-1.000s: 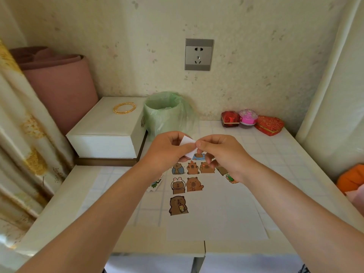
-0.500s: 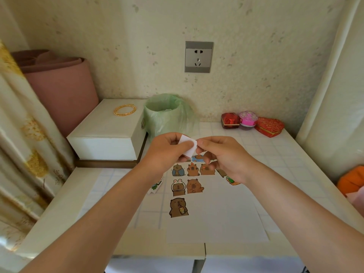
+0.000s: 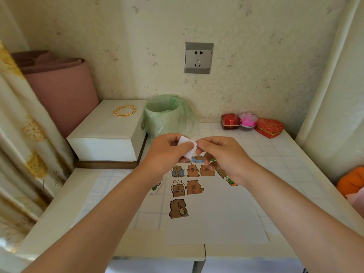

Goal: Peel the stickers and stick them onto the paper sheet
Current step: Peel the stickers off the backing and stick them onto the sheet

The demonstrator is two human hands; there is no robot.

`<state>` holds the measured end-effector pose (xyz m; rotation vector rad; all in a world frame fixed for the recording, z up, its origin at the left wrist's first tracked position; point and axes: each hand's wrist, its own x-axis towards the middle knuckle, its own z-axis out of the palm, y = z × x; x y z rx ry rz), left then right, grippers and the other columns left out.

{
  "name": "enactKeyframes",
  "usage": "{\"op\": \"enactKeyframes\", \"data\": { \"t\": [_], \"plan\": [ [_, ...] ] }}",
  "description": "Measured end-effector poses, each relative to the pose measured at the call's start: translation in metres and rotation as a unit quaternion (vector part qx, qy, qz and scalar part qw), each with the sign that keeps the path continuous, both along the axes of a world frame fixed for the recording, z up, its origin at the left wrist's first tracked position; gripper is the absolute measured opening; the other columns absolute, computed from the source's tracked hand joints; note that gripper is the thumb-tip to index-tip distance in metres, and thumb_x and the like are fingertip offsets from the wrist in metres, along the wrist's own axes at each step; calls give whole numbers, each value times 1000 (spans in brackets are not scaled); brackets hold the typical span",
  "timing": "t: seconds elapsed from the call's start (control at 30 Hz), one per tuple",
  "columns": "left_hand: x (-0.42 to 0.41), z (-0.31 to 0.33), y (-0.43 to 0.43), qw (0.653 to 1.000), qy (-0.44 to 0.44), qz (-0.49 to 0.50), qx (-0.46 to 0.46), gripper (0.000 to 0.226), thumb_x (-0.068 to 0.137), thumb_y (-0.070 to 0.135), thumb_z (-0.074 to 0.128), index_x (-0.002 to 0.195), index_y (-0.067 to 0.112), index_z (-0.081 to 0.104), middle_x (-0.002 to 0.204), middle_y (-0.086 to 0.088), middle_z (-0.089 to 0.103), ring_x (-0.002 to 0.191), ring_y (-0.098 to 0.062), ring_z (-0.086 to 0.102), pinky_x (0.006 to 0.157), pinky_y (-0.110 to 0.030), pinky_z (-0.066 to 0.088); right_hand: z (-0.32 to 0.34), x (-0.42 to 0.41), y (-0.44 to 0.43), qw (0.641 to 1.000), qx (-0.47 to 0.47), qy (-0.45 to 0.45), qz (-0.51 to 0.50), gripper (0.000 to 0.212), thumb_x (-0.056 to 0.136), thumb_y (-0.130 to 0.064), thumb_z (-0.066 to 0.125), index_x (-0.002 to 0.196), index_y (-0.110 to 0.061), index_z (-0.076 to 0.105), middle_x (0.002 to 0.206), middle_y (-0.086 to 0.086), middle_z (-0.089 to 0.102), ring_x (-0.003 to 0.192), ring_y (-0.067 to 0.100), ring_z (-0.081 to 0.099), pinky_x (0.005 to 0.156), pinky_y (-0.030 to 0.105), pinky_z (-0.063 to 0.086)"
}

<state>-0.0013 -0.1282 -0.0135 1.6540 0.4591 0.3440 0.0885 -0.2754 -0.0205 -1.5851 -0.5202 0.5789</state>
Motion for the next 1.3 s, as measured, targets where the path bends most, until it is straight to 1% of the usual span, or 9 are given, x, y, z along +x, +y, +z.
{"op": "enactKeyframes", "data": {
  "t": [0.2, 0.43, 0.57, 0.63, 0.7, 0.83, 1.0, 1.17, 1.3],
  "plan": [
    [0, 0, -1, 1000, 1, 0, 16, 7, 90, 12, 70, 96, 11, 73, 78, 0, 71, 61, -3, 66, 62, -19, 57, -1, -2, 2, 998, -11, -54, -25, 14, 96, -19, 65, 90, -14, 76, 78, 0, 71, 50, 13, 52, 46, 24, 42],
    [0, 2, -5, 1000, -7, -2, 23, 6, 89, 10, 70, 95, 9, 73, 73, 3, 71, 60, -1, 67, 57, -16, 54, 0, -7, 4, 989, -52, -135, -42, 21, 97, -16, 57, 85, -16, 74, 71, -6, 69, 48, 10, 53, 47, 22, 43],
    [0, 1, -5, 1000, -7, -4, 24, 5, 89, 11, 71, 93, 9, 73, 71, 4, 71, 62, -3, 67, 59, -17, 54, 2, -9, 3, 986, -62, -147, -38, 24, 97, -13, 55, 80, -14, 72, 56, -12, 62, 45, 7, 50, 47, 21, 42],
    [0, 0, -5, 1000, -6, -6, 15, 5, 89, 11, 71, 93, 11, 73, 72, 5, 72, 64, -5, 68, 62, -20, 57, 2, -9, 3, 988, -58, -139, -36, 24, 97, -13, 54, 80, -11, 72, 58, -9, 62, 45, 8, 50, 48, 22, 42],
    [0, 1, -4, 1000, -4, -9, -14, 6, 90, 12, 70, 95, 11, 73, 73, 4, 72, 65, -6, 68, 64, -22, 58, 3, -9, 3, 994, -35, -102, -29, 23, 98, -14, 54, 85, -7, 73, 71, 0, 66, 49, 11, 51, 48, 25, 42],
    [0, 2, -2, 998, -1, -25, -65, 13, 92, 12, 67, 102, 7, 72, 81, -1, 72, 68, -8, 66, 67, -23, 57, 3, -9, 3, 999, 7, -34, -8, 23, 101, -16, 54, 92, -7, 73, 79, -2, 68, 51, 15, 51, 49, 26, 41],
    [0, 3, -2, 998, -8, -26, -58, 13, 92, 12, 67, 102, 6, 72, 79, 1, 71, 67, -5, 66, 67, -22, 57, 3, -9, 3, 1000, 4, -22, -10, 22, 101, -20, 55, 90, -11, 72, 82, -2, 66, 53, 15, 52, 51, 28, 43],
    [-1, 2, 0, 999, -15, -25, -37, 12, 91, 11, 68, 101, 6, 71, 76, 3, 72, 64, -3, 66, 62, -21, 55, 4, -8, 1, 997, 38, 66, 10, 16, 98, -20, 62, 95, -12, 76, 88, 3, 71, 57, 17, 55, 50, 30, 45],
    [-3, 4, -2, 1000, -27, -15, -4, 9, 89, 10, 70, 97, 6, 72, 76, -1, 73, 63, -4, 67, 58, -17, 53, 5, -8, -1, 1000, 12, 7, 2, 10, 93, -20, 69, 92, -15, 78, 88, 4, 74, 56, 15, 54, 50, 28, 45]
  ]
}}
